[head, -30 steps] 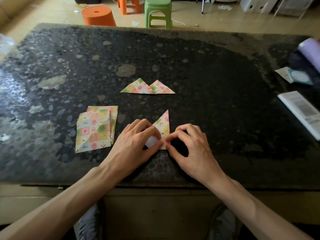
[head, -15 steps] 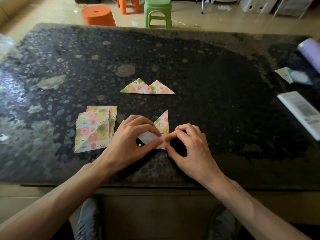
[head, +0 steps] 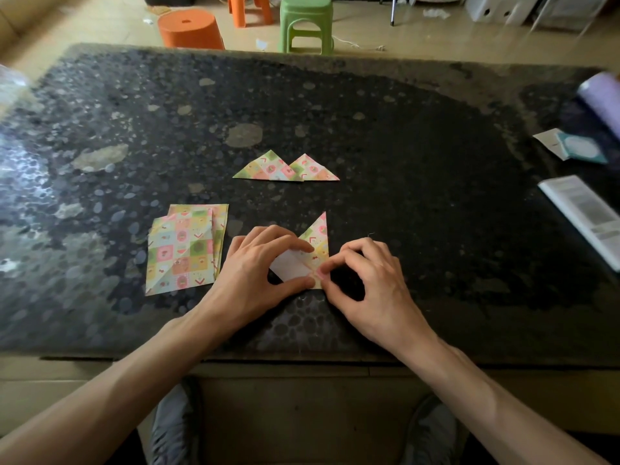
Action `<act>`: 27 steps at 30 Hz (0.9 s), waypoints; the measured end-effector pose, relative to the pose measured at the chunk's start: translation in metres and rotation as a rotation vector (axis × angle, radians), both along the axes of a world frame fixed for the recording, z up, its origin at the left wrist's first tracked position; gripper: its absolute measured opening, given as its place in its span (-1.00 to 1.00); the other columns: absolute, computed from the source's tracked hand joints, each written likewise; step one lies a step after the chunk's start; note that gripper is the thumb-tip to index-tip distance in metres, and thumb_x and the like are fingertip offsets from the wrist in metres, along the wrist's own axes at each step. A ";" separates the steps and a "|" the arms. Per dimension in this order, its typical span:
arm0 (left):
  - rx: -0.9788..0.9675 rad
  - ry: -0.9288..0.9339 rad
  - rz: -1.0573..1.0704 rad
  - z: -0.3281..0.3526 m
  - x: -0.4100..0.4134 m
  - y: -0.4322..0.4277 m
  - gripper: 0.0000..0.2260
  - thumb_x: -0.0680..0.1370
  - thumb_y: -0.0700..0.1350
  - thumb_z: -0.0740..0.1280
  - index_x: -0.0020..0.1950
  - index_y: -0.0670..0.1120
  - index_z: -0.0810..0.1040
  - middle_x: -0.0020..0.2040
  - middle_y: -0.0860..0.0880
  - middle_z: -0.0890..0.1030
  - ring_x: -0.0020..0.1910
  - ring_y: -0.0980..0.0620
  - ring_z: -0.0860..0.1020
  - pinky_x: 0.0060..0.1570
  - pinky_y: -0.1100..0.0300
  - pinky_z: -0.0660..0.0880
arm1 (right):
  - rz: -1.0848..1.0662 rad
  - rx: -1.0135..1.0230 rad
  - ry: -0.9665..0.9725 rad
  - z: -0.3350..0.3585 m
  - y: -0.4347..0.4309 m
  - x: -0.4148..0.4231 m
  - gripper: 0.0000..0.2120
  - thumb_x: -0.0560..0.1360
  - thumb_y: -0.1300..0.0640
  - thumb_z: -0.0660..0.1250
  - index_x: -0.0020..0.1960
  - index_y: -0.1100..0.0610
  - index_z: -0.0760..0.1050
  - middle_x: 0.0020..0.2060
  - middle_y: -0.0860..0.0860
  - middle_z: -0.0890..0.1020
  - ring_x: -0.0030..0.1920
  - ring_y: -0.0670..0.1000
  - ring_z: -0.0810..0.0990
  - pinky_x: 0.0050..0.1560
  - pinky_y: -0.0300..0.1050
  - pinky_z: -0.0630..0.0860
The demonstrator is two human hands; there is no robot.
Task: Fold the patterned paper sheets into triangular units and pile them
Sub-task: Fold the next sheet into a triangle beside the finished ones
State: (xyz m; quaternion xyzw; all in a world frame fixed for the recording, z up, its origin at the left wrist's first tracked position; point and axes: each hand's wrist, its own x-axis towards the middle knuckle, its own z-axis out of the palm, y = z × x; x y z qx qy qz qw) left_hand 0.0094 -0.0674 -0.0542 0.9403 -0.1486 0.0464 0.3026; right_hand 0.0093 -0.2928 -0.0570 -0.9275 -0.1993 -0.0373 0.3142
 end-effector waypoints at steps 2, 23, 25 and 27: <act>-0.010 0.006 0.006 0.001 0.000 0.000 -0.53 0.45 0.39 0.36 0.29 0.23 0.52 0.22 0.28 0.49 0.32 0.21 0.38 0.25 0.11 0.27 | 0.000 0.005 0.014 0.001 -0.001 0.001 -0.84 0.55 -0.16 0.41 0.08 -0.13 0.60 0.07 -0.21 0.46 0.22 -0.14 0.42 0.21 -0.14 0.38; 0.006 0.078 0.010 0.004 0.002 0.001 -0.46 0.45 0.26 0.48 0.39 0.27 0.42 0.22 0.29 0.47 0.37 0.19 0.32 0.30 0.12 0.17 | -0.053 -0.031 -0.009 -0.004 0.005 0.004 -0.80 0.55 -0.19 0.36 0.06 -0.10 0.58 0.08 -0.20 0.46 0.21 -0.14 0.41 0.17 -0.12 0.38; 0.008 0.092 0.010 0.004 0.003 0.001 -0.44 0.45 0.26 0.49 0.41 0.27 0.40 0.21 0.29 0.46 0.37 0.19 0.31 0.31 0.11 0.17 | -0.053 -0.028 -0.007 -0.004 0.004 0.004 -0.79 0.55 -0.21 0.36 0.05 -0.10 0.58 0.07 -0.20 0.46 0.21 -0.14 0.41 0.18 -0.11 0.38; 0.013 0.100 0.012 0.005 0.003 0.000 -0.43 0.45 0.25 0.49 0.42 0.27 0.39 0.21 0.29 0.46 0.37 0.18 0.31 0.33 0.09 0.17 | -0.051 -0.020 -0.005 -0.003 0.004 0.004 -0.79 0.55 -0.21 0.36 0.05 -0.11 0.58 0.07 -0.21 0.46 0.21 -0.14 0.40 0.19 -0.11 0.39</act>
